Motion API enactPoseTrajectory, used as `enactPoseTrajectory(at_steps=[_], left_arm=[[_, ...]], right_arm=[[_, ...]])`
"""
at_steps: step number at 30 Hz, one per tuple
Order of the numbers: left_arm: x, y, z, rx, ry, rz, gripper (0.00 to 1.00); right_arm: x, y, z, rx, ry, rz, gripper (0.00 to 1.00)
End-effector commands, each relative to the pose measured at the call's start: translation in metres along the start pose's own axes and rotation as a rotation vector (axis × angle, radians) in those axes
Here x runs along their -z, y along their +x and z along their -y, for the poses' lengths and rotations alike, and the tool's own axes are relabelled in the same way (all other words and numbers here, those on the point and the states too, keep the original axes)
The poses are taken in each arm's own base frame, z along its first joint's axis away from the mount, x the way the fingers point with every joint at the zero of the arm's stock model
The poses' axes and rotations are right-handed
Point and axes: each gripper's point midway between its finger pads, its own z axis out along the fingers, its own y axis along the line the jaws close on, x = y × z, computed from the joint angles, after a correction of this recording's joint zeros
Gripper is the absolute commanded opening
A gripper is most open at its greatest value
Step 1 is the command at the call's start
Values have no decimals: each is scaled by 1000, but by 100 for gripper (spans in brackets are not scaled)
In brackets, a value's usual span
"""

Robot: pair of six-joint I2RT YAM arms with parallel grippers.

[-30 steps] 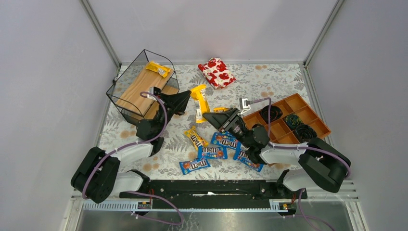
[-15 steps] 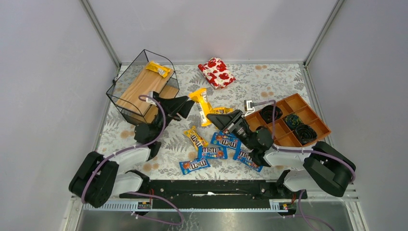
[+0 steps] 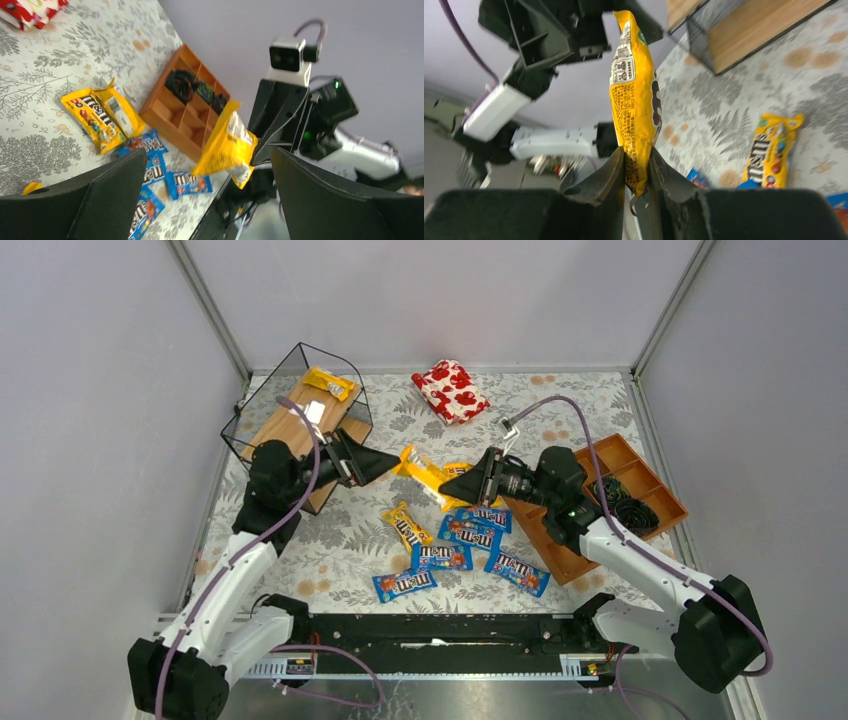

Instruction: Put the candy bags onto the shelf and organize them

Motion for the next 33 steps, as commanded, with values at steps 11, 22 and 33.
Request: enactPoseTrajectory(at_steps=[11, 22, 33], left_arm=[[35, 74, 60, -64, 434, -443, 97], [16, 79, 35, 18, 275, -434, 53], [13, 64, 24, 113, 220, -353, 25]], right_arm=[[11, 34, -44, -27, -261, -321, 17], [4, 30, -41, -47, -254, -313, 22], [-1, 25, -28, -215, -220, -183, 80]])
